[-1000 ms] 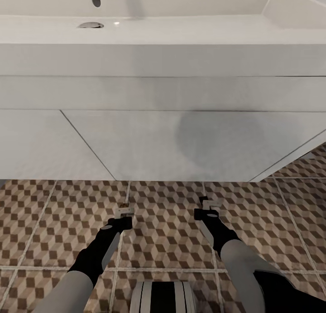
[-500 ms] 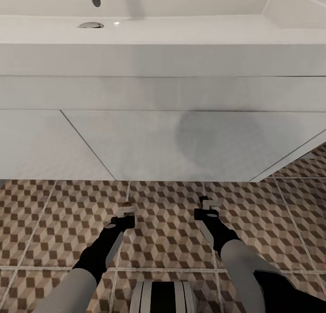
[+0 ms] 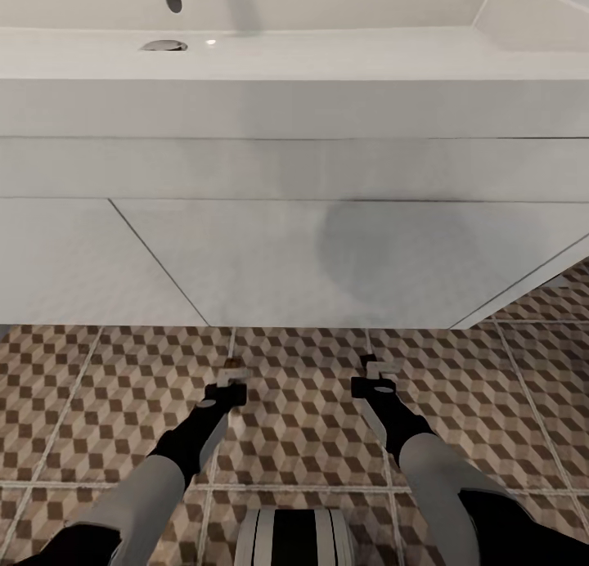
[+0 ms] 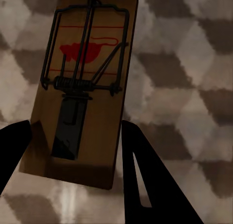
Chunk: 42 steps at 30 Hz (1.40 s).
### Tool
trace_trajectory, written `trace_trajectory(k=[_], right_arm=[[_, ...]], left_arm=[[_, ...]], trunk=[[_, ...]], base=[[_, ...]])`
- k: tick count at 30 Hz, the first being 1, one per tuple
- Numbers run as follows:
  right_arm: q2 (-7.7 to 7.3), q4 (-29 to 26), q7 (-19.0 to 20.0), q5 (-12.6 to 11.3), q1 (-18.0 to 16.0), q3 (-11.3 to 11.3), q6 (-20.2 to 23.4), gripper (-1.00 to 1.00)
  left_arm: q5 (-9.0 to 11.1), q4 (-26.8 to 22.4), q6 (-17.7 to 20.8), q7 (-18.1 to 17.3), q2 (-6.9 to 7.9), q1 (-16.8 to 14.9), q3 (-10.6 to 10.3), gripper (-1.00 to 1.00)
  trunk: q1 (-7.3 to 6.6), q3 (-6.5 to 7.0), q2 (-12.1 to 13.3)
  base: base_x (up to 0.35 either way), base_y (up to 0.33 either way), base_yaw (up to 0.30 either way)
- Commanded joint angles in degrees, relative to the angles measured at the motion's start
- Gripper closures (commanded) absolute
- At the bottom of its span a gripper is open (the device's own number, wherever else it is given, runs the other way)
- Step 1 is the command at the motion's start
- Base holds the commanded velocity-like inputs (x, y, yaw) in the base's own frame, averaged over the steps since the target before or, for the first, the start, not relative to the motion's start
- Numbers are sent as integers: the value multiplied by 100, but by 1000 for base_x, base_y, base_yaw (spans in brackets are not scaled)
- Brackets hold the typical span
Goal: Take the four mousetraps from the cabinet in the bathroom and place them on the bathroom floor. Make sure all four end up on the same floor surface, and ensure that at least two of them are either under or directly next to the same bathroom sink.
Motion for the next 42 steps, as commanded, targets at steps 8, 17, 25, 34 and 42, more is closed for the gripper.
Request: trace_trajectory(k=[8,17,25,34,42], right_arm=[[11,-12,-4,46,0,-22,39,100],[17,-12,-4,41,0,-21,40,100],[10,-12,-4,34,0,-24,39,100],[-3,261,-4,30,0,-29,36,100],[-23,467,-7,33,-21,-41,-73,100]], left_arm=[[16,233,-75,18,-4,-260,-48,100],[27,338,-70,3,-18,-554,-45,100],[28,466,-66,-3,-80,-585,-49,100],[23,744,-84,-4,-87,-590,-53,100],[27,821,-93,-4,-81,-592,-53,100]], trunk=[[-1,-4,-1],[-1,-4,-1],[-1,-4,-1],[-1,-4,-1],[-1,-4,-1]], base=[[0,0,0],[0,0,0],[0,0,0],[0,0,0],[0,0,0]])
